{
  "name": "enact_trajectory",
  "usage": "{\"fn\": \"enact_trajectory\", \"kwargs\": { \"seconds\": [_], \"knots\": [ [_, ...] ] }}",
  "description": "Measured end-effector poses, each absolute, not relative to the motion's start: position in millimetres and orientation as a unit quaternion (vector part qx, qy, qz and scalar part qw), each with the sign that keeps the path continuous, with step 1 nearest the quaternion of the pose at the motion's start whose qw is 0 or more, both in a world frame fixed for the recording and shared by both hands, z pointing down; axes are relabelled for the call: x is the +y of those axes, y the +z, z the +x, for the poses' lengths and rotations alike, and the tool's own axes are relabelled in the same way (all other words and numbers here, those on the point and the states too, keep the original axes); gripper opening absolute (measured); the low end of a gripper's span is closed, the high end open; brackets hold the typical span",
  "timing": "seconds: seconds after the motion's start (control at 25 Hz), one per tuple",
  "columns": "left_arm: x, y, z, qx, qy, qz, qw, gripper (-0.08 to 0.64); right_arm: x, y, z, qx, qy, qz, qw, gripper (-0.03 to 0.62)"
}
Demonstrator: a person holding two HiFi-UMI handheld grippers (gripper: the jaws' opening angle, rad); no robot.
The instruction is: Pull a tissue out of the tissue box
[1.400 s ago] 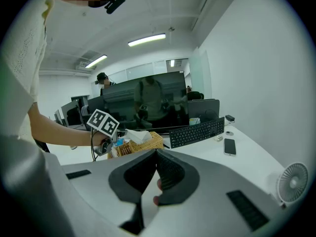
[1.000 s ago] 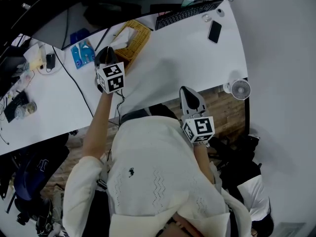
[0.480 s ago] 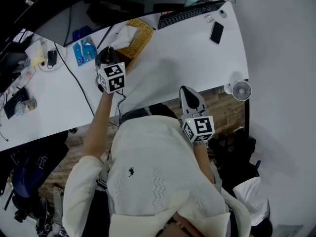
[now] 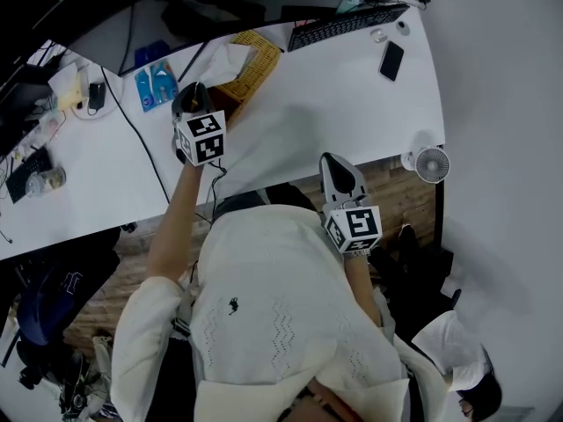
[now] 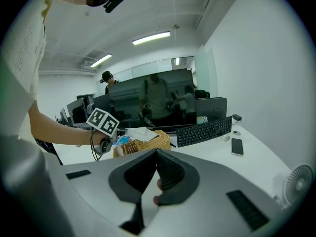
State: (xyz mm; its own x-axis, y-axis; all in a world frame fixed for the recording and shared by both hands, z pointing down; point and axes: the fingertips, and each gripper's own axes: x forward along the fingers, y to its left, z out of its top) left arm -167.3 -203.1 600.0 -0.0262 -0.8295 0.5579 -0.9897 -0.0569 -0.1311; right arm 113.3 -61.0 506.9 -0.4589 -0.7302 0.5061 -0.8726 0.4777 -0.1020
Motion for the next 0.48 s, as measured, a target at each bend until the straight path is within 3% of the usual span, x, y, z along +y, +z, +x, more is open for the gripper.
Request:
{"fn": "enact_trajectory", "kwargs": {
  "seconds": [0.48],
  "knots": [
    [-192.4, 601.6, -173.3, -0.671, 0.259, 0.677, 0.159, 0.015, -61.1, 511.1, 102.1, -0.842, 0.177, 0.465, 0.207, 0.002]
  ]
}}
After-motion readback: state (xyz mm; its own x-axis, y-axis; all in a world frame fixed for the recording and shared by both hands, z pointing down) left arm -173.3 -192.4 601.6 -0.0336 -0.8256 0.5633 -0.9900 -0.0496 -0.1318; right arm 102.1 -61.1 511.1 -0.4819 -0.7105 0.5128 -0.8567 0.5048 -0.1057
